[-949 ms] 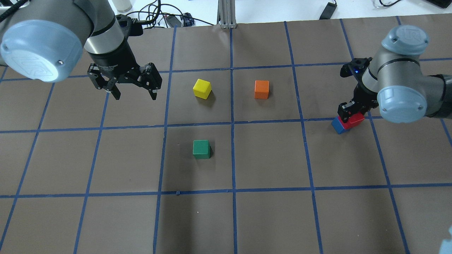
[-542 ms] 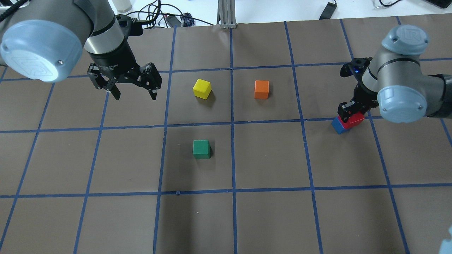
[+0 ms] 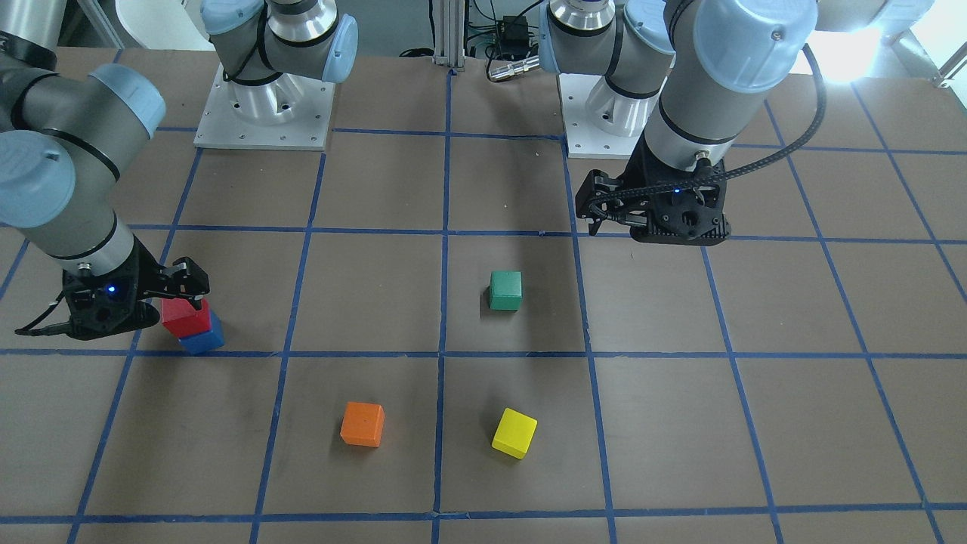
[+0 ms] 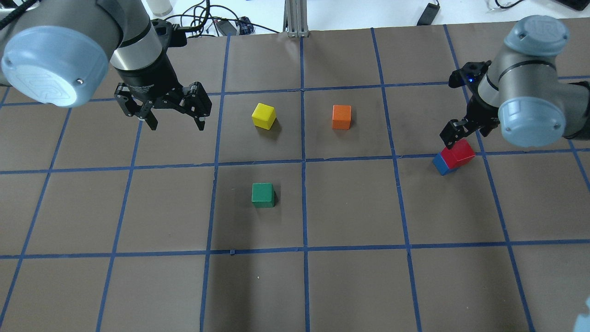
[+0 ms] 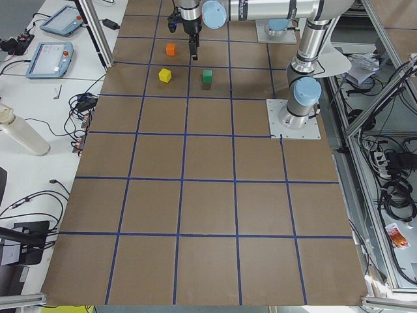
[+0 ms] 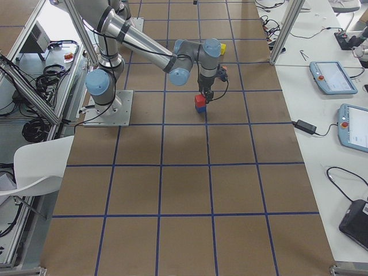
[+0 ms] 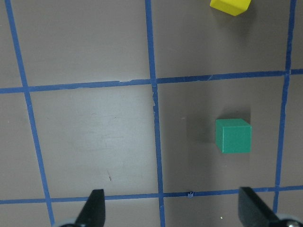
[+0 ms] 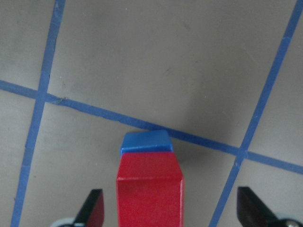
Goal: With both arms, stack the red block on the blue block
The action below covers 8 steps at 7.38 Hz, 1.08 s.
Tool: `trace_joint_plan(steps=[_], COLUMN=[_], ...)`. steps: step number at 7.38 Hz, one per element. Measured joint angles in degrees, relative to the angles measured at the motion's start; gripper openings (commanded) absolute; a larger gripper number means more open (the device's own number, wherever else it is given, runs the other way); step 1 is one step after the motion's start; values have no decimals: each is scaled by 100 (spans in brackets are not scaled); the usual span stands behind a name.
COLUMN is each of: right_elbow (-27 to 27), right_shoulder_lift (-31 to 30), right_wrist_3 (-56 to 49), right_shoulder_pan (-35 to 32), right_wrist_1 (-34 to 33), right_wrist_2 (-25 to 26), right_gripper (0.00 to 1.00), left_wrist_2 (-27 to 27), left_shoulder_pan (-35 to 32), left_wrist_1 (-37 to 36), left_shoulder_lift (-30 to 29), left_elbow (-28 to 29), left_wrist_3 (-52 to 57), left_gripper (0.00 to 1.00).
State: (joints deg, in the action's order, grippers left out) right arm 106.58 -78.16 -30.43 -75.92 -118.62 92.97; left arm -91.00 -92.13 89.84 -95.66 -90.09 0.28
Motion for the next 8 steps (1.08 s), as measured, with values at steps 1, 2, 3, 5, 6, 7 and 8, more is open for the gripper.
trace_joint_plan(steps=[1, 2, 3, 5, 6, 7, 8], right_elbow=[-323, -606, -835, -1343, -1614, -1775, -1822], right_shoulder_lift=[-113, -263, -419, -634, -671, -686, -686], right_wrist_3=[375, 905, 1448, 2247, 2507, 2744, 2881], right_shoulder_pan=[-97, -364, -730, -1439, -1689, -1833, -1890], right_wrist_1=[396, 796, 1159, 1854, 2145, 2282, 2311], right_wrist_2=[-51, -129, -195, -232, -223, -198, -176], right_gripper=[100, 100, 100, 100, 100, 100, 100], left_wrist_2=[2, 3, 3, 5, 9, 13, 22], left_shoulder_pan=[-4, -6, -5, -7, -12, -14, -18], left_wrist_1=[-1, -1, -1, -1, -1, -1, -4], left_shoulder_lift=[-6, -4, 1, 6, 8, 14, 36], left_elbow=[0, 0, 0, 0, 2, 9, 16], left_wrist_3=[-21, -31, -35, -39, -45, -53, -59], left_gripper=[100, 100, 100, 100, 100, 100, 100])
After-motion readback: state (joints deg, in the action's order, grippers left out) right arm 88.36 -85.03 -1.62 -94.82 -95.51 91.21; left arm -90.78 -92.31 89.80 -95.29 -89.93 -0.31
